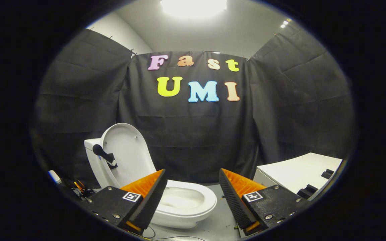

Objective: Open the toilet lid.

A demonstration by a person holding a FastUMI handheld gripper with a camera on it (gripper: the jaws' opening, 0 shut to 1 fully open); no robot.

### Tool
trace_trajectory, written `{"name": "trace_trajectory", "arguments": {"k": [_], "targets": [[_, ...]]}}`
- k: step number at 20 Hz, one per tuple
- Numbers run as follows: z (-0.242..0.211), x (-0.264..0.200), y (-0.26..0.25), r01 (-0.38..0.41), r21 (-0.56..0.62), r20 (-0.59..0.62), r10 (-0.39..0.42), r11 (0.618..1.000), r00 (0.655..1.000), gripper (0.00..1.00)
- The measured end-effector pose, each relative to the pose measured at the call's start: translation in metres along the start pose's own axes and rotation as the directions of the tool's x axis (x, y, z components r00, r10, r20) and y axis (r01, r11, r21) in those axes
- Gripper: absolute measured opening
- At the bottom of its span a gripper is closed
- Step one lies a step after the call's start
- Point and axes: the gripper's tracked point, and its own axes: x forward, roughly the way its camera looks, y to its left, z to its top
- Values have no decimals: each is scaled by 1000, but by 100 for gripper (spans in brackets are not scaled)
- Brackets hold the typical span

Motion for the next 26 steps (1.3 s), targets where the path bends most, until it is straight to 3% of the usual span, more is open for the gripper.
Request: {"name": "trace_trajectory", "arguments": {"k": [26], "targets": [[-11, -6, -13, 20, 21, -17, -19, 1000, 1000, 95]]}}
